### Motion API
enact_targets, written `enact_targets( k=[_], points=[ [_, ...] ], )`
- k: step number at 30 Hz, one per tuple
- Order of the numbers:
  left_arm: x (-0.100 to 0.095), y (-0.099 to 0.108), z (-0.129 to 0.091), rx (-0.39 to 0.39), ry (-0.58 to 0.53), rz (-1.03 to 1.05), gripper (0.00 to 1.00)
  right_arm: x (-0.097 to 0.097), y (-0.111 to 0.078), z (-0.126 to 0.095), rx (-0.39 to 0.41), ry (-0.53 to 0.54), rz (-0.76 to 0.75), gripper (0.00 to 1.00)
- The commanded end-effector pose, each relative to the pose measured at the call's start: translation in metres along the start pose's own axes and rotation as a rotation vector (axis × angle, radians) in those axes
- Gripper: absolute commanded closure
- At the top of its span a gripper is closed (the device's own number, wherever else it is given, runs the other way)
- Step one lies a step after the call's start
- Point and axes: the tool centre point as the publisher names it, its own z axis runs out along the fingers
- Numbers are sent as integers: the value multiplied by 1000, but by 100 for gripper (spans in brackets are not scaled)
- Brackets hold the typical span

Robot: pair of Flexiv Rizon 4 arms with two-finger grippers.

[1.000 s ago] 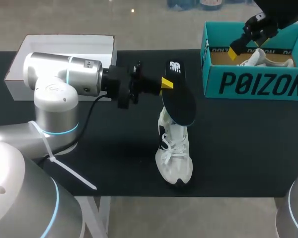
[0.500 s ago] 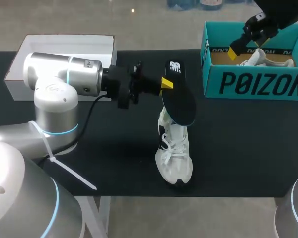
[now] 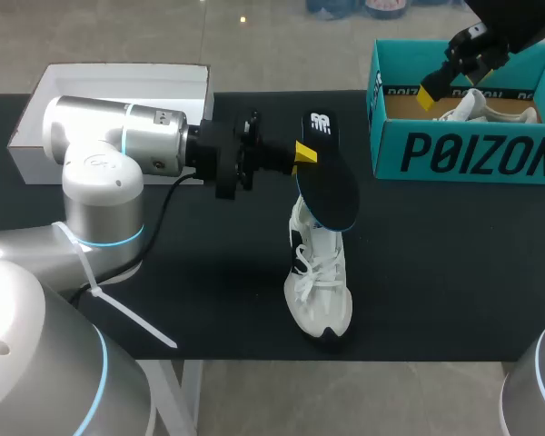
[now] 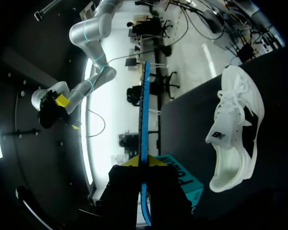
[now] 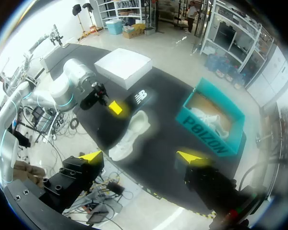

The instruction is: Take the shoe out of the shoebox, open the shoe tongue, remove and reinsert the insole, then place the shoe into the shoebox

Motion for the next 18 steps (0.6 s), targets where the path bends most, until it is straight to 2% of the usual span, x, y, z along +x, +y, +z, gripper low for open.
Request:
enact_targets(
  k=[1,3,8,12,15,18],
  points=[
    [0,-4,-7,21,-16,-95,100,0,3,1,5,0,2,0],
    [1,-5,-9,28,-40,-151,100,0,3,1,5,0,2,0],
    [-2,-11,-15,110,-149,-380,100,0,3,1,5,0,2,0],
    [-5,-18,-16,167,-175,-569,100,0,3,1,5,0,2,0],
    [-9,-21,-18,108,-174,-605,100,0,3,1,5,0,2,0],
    [-15,-25,-20,93,-173,-688,100,0,3,1,5,0,2,0]
  ],
)
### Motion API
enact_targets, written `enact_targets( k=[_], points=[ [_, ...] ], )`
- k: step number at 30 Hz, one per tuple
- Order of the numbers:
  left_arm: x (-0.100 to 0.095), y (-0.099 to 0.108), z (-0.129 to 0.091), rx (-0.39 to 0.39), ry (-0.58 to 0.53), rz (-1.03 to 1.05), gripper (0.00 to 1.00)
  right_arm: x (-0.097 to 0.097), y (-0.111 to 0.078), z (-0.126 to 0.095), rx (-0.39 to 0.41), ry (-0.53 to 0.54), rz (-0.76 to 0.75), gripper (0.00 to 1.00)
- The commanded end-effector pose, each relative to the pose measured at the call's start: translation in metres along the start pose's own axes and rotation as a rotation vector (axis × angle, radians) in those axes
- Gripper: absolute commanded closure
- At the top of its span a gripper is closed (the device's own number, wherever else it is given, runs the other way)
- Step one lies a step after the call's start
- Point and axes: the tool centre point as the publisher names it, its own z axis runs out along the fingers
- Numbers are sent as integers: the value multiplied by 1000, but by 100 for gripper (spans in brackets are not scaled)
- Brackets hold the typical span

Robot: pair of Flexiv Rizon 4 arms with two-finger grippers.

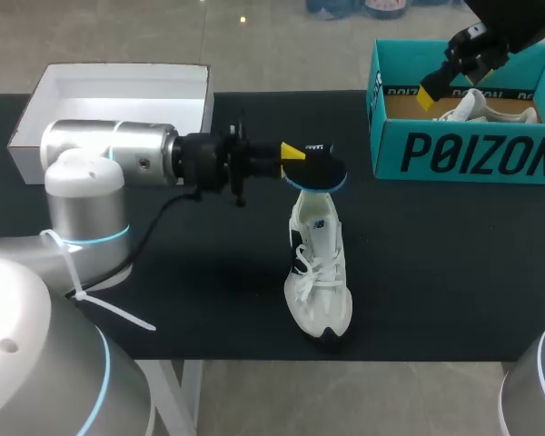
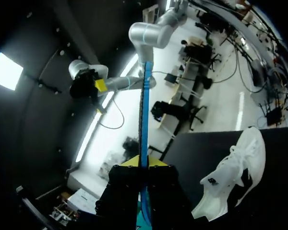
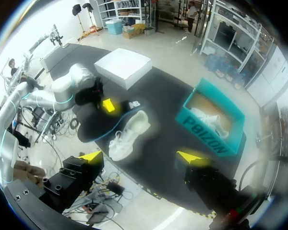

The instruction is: Take the shoe out of the shoebox, open the shoe tongue, remove and reinsert the insole, then place the shoe into the shoebox

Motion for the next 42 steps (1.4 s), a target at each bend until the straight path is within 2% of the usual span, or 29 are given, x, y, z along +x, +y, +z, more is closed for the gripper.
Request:
enact_targets(
  k=[1,9,14,15,33,35,36,41,42],
  points=[
    [-3,-11,0,-61,-21,-196,100,0,2,1,5,1,1,0],
    [-7,-17,-9,-128,-26,-379,100,0,2,1,5,1,1,0],
    [-7,-16,-13,-110,-57,-472,100,0,2,1,5,1,1,0],
    [-10,-17,-13,-83,-101,-459,100,0,2,1,5,1,1,0],
    [-10,-17,-13,-83,-101,-459,100,0,2,1,5,1,1,0],
    [-9,-6,-14,-53,-107,-641,100,0,2,1,5,1,1,0],
    [-8,-4,-15,-29,-103,-665,100,0,2,1,5,1,1,0],
    [-6,5,-15,-39,-106,-840,100,0,2,1,5,1,1,0],
    [-8,7,-15,-20,-99,-894,100,0,2,1,5,1,1,0]
  ],
)
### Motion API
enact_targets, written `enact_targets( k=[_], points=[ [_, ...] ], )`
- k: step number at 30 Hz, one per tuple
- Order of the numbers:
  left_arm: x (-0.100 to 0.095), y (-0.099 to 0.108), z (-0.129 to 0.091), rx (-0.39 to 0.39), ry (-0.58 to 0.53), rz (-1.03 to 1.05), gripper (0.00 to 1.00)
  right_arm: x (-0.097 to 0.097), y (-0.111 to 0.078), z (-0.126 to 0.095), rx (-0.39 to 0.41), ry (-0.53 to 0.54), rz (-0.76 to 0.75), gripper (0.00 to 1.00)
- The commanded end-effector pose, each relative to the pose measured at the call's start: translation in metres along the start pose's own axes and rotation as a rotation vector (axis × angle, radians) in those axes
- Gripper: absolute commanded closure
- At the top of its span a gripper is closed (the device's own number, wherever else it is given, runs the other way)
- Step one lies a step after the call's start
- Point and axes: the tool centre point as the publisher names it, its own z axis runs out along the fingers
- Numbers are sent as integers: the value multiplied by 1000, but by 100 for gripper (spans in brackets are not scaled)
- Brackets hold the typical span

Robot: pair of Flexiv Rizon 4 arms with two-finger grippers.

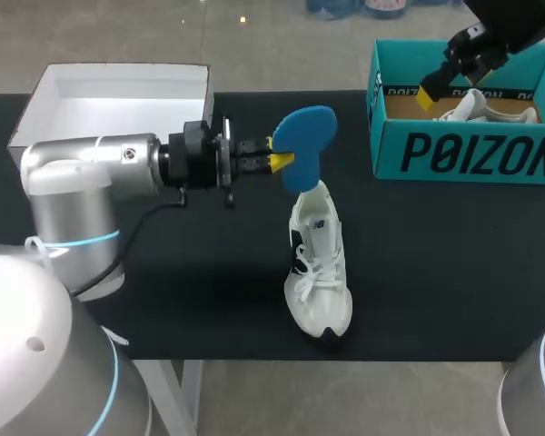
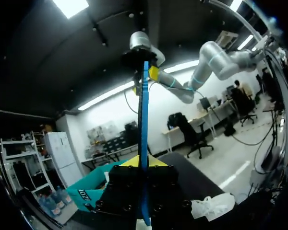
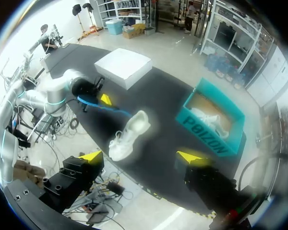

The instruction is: Take the shoe out of the shoebox, open the shoe tongue, remove and reinsert the insole, then place the shoe into the shoebox

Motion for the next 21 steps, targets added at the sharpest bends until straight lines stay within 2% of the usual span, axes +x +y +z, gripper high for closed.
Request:
enact_targets(
  k=[1,7,14,21],
  points=[
    [-12,7,2,-9,29,-231,100,0,2,0,6,1,1,0],
    [-15,5,-2,-4,43,-376,100,0,2,0,6,1,1,0],
    [-23,5,-4,-46,46,-543,100,0,2,0,6,1,1,0],
    [-30,10,-3,-34,60,-751,100,0,2,0,6,1,1,0]
  ],
)
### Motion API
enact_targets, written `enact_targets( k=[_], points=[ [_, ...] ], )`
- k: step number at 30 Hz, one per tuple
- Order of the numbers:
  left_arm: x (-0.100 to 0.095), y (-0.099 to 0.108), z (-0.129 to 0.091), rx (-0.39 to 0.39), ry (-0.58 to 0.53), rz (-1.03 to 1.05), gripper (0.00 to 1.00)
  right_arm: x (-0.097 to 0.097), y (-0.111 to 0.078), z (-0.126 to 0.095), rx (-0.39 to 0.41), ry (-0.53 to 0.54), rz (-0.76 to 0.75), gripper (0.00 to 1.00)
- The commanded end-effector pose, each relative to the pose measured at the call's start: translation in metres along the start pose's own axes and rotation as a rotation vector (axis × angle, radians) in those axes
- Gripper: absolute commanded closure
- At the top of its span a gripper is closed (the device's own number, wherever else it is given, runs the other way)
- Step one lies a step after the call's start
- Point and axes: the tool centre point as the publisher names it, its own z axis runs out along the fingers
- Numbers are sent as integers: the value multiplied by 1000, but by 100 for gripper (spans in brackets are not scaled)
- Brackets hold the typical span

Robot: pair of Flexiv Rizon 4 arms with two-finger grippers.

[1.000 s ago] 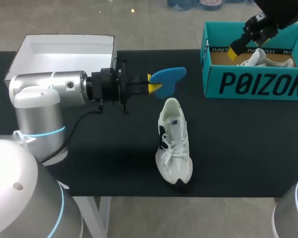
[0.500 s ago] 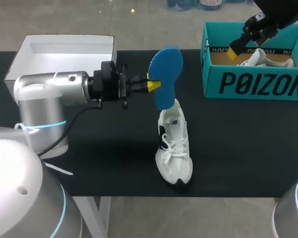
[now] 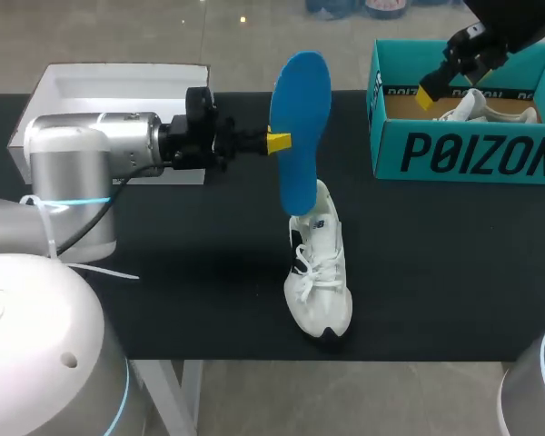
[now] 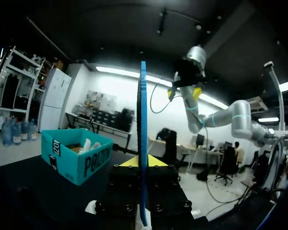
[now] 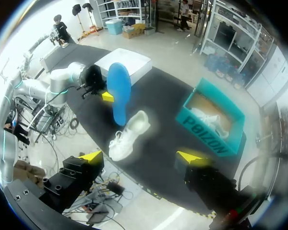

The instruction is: Take the shoe out of the shoebox, open the shoe tongue, remove and reinsert the insole, then place the shoe into the shoebox

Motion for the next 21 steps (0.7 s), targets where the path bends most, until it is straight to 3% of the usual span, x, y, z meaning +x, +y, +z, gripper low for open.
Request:
enact_targets(
  k=[1,14,21],
  points=[
    [-10,1,1,5,27,-107,100,-1,2,0,4,1,1,0],
    [-30,4,17,-44,28,-311,100,-1,2,0,4,1,1,0],
    [-48,0,17,32,91,-464,100,-1,2,0,4,1,1,0]
  ],
)
